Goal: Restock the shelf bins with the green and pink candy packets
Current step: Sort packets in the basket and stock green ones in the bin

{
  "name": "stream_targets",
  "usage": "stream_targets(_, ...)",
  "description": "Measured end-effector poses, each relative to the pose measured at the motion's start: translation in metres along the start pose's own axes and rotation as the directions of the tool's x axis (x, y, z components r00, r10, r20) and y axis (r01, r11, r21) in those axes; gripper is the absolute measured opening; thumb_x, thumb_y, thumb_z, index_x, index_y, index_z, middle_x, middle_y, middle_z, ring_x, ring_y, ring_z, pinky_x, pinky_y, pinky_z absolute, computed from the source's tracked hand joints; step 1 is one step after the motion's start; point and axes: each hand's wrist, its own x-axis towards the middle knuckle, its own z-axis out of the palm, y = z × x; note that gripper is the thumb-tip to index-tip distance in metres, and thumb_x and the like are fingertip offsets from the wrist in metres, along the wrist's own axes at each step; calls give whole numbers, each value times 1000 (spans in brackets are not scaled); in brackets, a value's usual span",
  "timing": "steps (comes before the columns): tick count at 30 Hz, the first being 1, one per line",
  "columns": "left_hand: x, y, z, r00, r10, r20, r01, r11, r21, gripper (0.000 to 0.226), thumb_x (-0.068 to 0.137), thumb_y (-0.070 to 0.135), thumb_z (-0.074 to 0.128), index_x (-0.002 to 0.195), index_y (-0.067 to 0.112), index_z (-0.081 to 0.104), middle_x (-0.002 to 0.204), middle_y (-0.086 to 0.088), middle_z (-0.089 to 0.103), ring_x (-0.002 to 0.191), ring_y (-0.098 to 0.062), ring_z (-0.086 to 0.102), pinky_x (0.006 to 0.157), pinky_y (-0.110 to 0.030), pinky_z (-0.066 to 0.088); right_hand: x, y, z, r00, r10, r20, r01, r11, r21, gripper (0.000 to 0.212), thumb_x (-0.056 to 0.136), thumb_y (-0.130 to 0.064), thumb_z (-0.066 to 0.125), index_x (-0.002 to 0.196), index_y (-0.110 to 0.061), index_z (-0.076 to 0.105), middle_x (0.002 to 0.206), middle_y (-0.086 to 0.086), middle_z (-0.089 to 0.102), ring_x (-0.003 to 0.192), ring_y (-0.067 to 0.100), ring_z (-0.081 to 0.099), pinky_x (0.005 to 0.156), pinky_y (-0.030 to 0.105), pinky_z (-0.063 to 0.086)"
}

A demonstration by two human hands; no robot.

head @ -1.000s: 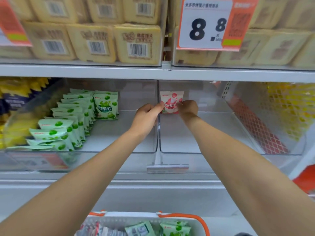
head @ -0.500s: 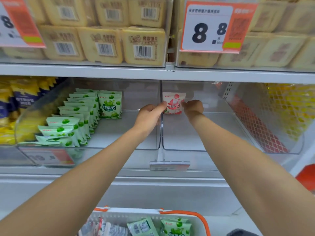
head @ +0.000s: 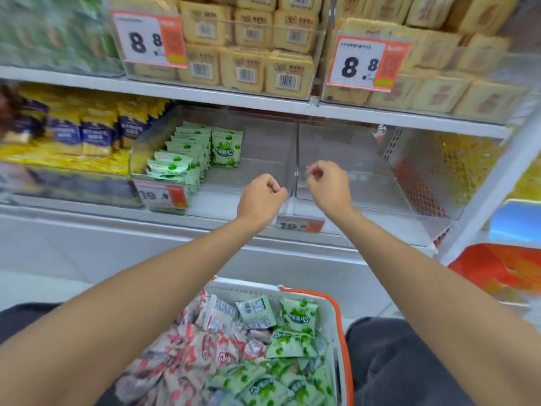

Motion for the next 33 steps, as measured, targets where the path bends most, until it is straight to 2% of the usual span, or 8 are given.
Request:
stream_targets(4, -40, -53, -10, 987, -82, 139, 68, 992, 103, 26, 83, 18, 66, 62, 22, 50, 57, 8, 50, 58, -13, 48, 58, -28, 36, -78, -16, 15, 992, -121, -20, 122, 988, 99, 9, 80, -5, 57, 84, -12, 62, 83, -2, 57, 73, 13, 50, 68, 28, 40)
stream_targets(7, -70, -105, -20, 943, -200, 266, 141, 964, 225, 26, 85, 15, 66, 63, 21, 52, 63, 4, 53, 62, -14, 49, 58, -26, 36, -143, 6, 50, 934, -30, 357, 8, 998, 63, 15, 81, -5, 56, 88, -13, 66, 82, 0, 63, 73, 15, 54, 69, 29, 43)
stream_targets(10, -90, -164, -35, 874, -329, 358, 203, 916, 346, 17, 88, 13, 62, 71, 13, 58, 72, 1, 59, 71, -15, 55, 68, -27, 42, -198, 35, 90, 666, 118, 736, -60, 993, -105, 20, 83, -5, 53, 92, -12, 70, 91, 6, 70, 85, 22, 64, 75, 29, 49)
stream_targets(15, -96, -211, -47, 647, -493, 581, -88, 709, 700, 22, 93, 26, 58, 109, 12, 63, 112, -1, 59, 99, -19, 58, 87, -33, 48, -243, 36, 125, 360, 143, 922, -9, 989, -150, 17, 93, -12, 55, 104, -8, 67, 107, 8, 66, 97, 22, 60, 86, 32, 50)
stream_targets(23, -118, -228, -36, 593, -581, 558, -516, 257, 817, 41, 88, 48, 65, 110, 14, 60, 119, -2, 56, 114, -23, 51, 98, -39, 42, -231, 17, 143, 413, 96, 906, -25, 995, -94, 25, 91, -9, 52, 111, -12, 67, 118, 5, 64, 105, 22, 60, 92, 36, 51)
stream_targets(26, -118, -226, -36, 586, -572, 574, -466, 342, 816, 40, 88, 47, 66, 107, 13, 60, 116, -3, 57, 109, -22, 52, 96, -37, 44, -230, 21, 140, 438, 125, 890, -92, 991, -94, 23, 92, -8, 53, 107, -10, 69, 113, 5, 67, 103, 21, 62, 90, 33, 51)
stream_targets(29, -107, -214, -38, 664, -503, 553, -118, 660, 742, 37, 90, 38, 67, 110, 9, 56, 113, -2, 57, 101, -19, 54, 89, -31, 46, -225, 21, 131, 503, 278, 819, -322, 939, -121, 19, 94, -16, 54, 106, -7, 65, 96, 9, 65, 83, 21, 60, 77, 28, 47)
stream_targets(33, -98, -180, -38, 767, -456, 451, 420, 889, 184, 29, 79, 23, 81, 91, 12, 57, 98, -1, 59, 89, -17, 60, 76, -27, 49, -211, 11, 115, 356, 471, 807, -848, 527, 66, 45, 86, -56, 60, 90, -12, 69, 102, 9, 69, 94, 25, 62, 91, 39, 50)
